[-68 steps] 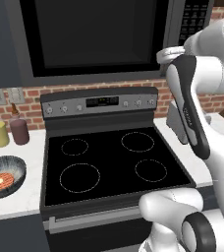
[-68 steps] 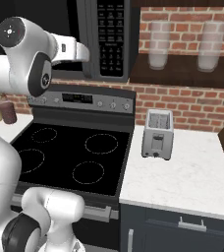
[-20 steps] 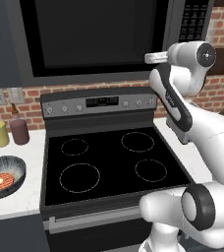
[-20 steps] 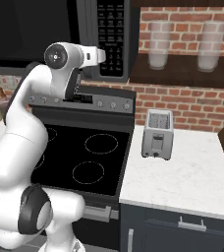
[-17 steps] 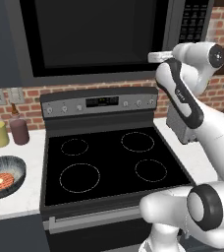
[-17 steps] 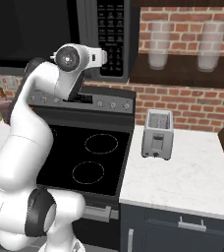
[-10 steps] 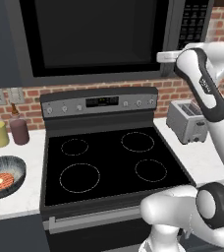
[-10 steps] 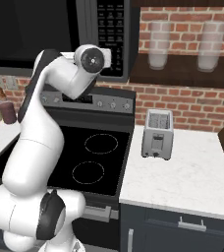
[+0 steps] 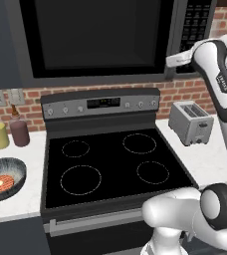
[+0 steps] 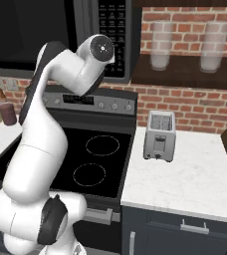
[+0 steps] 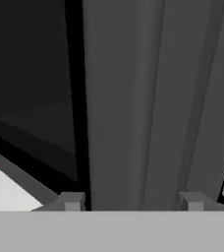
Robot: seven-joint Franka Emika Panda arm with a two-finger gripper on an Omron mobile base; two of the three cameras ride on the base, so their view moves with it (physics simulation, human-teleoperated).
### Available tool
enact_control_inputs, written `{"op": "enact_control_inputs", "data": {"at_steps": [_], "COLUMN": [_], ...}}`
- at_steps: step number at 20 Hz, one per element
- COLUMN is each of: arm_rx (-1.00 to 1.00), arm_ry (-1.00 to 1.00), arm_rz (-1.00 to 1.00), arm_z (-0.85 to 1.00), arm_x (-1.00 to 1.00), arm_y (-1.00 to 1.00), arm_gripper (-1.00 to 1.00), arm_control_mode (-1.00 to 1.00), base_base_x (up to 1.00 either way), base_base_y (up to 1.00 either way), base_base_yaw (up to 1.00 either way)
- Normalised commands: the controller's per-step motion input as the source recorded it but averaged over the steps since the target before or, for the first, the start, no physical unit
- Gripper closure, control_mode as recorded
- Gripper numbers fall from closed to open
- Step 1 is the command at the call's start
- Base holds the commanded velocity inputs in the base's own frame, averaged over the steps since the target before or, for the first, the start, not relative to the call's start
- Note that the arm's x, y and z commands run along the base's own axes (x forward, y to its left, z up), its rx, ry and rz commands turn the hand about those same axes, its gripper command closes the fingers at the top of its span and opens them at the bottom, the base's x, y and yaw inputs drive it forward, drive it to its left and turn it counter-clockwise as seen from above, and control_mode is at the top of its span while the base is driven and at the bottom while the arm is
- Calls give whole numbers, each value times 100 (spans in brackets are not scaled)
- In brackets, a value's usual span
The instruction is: Open the microwave, place the bowl with waffle inside the microwave, then close the microwave door and turn it on.
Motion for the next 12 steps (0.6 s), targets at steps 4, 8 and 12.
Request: {"op": "enact_control_inputs", "data": {"at_steps": [4, 8, 12], "arm_rx": [-25, -26, -27], "arm_ry": [0, 0, 3], "arm_rz": [19, 18, 19], "arm_z": [6, 0, 3], "arm_x": [-100, -100, -100], "arm_y": [100, 100, 100], "arm_gripper": [100, 100, 100], "arm_control_mode": [-100, -100, -100], "base_base_x": [0, 0, 0], "base_base_y": [0, 0, 0], "base_base_yaw": [0, 0, 0]}}
